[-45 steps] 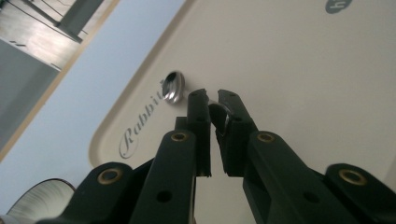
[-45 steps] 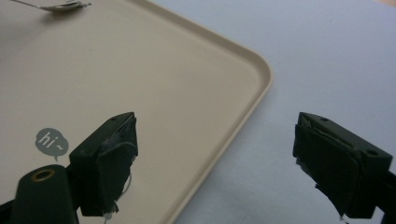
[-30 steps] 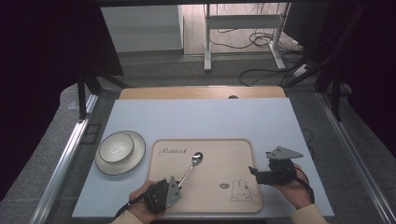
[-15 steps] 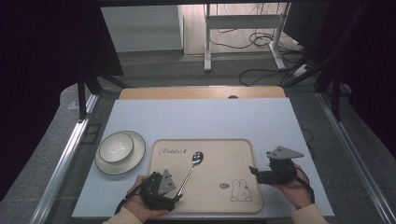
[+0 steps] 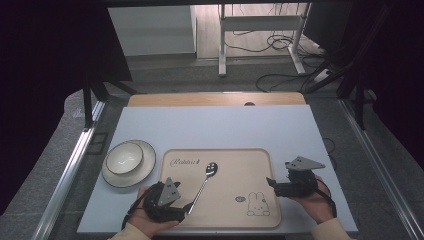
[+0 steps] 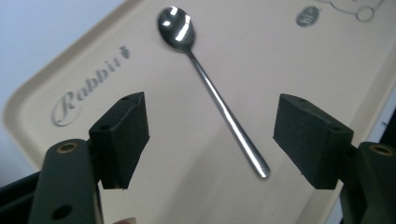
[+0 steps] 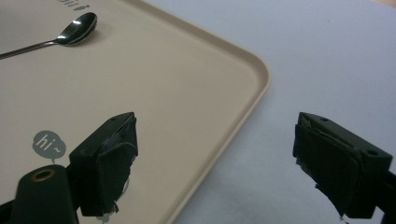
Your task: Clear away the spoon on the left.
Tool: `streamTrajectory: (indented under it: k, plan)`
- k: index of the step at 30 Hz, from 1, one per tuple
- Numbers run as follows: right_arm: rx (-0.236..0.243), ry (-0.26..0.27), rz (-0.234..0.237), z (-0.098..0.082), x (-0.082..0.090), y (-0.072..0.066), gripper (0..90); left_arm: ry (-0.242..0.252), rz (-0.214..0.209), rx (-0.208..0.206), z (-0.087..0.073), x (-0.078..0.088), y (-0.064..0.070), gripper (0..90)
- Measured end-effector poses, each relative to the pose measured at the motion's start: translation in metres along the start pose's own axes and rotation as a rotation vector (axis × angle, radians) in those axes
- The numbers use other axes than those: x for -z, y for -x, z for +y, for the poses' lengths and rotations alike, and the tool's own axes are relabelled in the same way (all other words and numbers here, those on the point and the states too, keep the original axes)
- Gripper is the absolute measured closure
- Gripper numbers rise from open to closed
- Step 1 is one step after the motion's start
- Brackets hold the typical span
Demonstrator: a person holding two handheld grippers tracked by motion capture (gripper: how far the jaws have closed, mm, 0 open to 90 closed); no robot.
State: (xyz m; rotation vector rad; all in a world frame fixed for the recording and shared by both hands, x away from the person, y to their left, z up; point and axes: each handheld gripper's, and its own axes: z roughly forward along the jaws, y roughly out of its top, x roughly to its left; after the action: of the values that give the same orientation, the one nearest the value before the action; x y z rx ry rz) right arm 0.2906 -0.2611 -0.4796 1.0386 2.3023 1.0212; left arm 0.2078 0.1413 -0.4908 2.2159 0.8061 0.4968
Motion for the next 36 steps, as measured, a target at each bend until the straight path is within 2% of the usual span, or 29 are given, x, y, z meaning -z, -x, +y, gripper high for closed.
streamTrajectory:
  k: [6, 11, 18, 23, 30, 36]
  plan:
    - [0.0, -0.003, 0.008, 0.0, -0.003, 0.0, 14.0, 0.034, 0.065, 0.051, -0.007, 0.014, -0.012, 27.0]
    - [-0.002, 0.0, 0.012, 0.001, -0.005, 0.002, 14.0, 0.022, 0.108, 0.084, -0.016, 0.024, -0.023, 27.3]
    - [0.01, 0.002, 0.026, 0.0, -0.003, 0.0, 14.0, 0.061, 0.181, 0.164, -0.026, 0.037, -0.036, 27.4]
    - [0.005, 0.003, 0.019, -0.001, -0.001, 0.0, 14.0, 0.072, 0.201, 0.188, -0.028, 0.038, -0.042, 27.3]
    - [-0.01, 0.018, -0.011, -0.003, 0.006, 0.002, 14.3, 0.08, 0.208, 0.192, -0.033, 0.04, -0.046, 27.5]
    - [-0.017, 0.03, -0.015, -0.001, 0.005, 0.005, 14.3, 0.076, 0.21, 0.188, -0.035, 0.041, -0.045, 27.6]
